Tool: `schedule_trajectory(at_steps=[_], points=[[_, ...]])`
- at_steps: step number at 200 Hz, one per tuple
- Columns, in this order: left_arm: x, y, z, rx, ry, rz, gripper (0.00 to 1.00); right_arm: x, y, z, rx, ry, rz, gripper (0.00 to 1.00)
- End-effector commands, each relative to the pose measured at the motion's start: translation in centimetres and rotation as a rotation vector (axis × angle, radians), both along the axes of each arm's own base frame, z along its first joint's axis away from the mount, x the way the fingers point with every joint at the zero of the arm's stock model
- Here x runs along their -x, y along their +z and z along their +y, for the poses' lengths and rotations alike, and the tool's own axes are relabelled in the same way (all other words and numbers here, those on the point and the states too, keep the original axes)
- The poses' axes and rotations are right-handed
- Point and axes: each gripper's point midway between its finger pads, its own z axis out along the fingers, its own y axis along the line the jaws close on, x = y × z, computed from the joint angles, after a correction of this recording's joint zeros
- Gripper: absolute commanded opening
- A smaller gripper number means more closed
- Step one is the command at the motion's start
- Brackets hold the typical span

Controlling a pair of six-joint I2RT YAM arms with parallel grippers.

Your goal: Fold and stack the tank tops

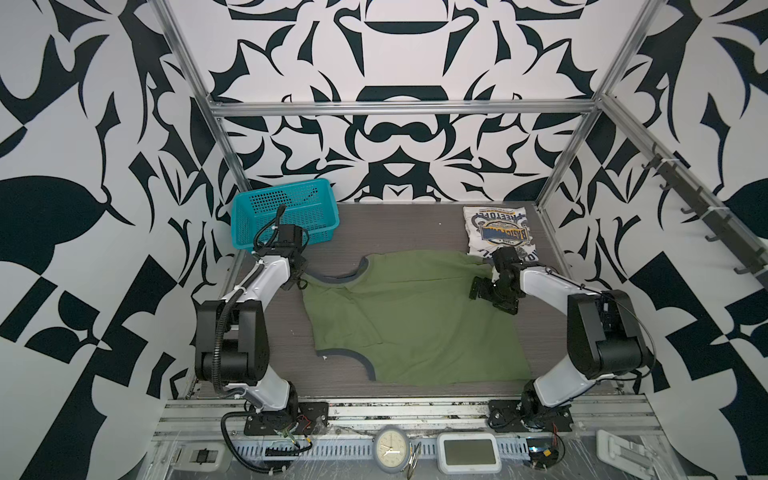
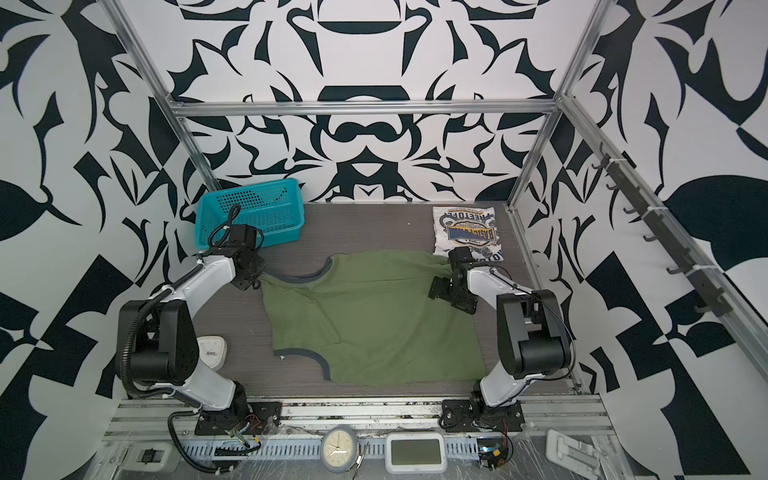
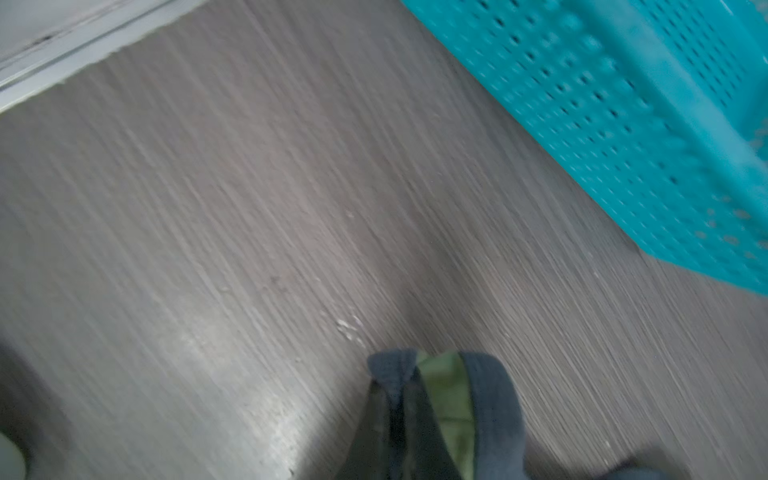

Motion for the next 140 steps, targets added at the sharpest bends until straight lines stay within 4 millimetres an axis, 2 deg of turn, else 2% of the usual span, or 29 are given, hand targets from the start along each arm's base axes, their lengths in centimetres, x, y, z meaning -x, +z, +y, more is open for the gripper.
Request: schedule_trajectory(at_steps=[1, 26, 67, 74, 84, 93, 108, 128, 140], points=[[1.9, -0.8, 2.8, -0.01, 0.118, 0.002, 0.06, 0.0, 0.0, -1.1, 0.067, -0.009, 0.022, 1.0], [2.7, -2.1, 4.0, 0.033, 0.146, 0.005, 0.07, 0.0, -0.4, -1.3, 0.08, -0.016, 0.04, 1.0], [3.2, -3.8, 3.1, 0.091, 0.101, 0.047, 0.14, 0.0, -0.2, -1.5, 0.095, -0.019, 0.042, 1.0], [3.4, -4.0, 2.9, 0.096, 0.092, 0.053, 0.19, 0.0, 0.1, -1.7, 0.102, -0.019, 0.036, 1.0], [3.7, -3.9, 2.8, 0.096, 0.08, 0.055, 0.37, -0.2, 0.6, -1.6, 0.096, -0.017, 0.016, 1.0], [4.0, -3.5, 2.8, 0.089, 0.075, 0.05, 0.51, -0.4, 1.1, -1.3, 0.086, -0.01, -0.004, 1.0], [4.4, -1.9, 3.3, 0.059, 0.075, 0.03, 0.64, -0.8, 2.1, -1.0, 0.069, 0.0, -0.041, 1.0], [4.9, 1.2, 4.0, -0.007, 0.076, -0.014, 0.74, -1.1, 3.6, -0.6, 0.068, 0.017, -0.084, 1.0], [4.3, 3.3, 3.4, -0.038, 0.025, -0.061, 0.76, -1.4, 4.3, -0.3, 0.065, 0.03, -0.105, 1.0]])
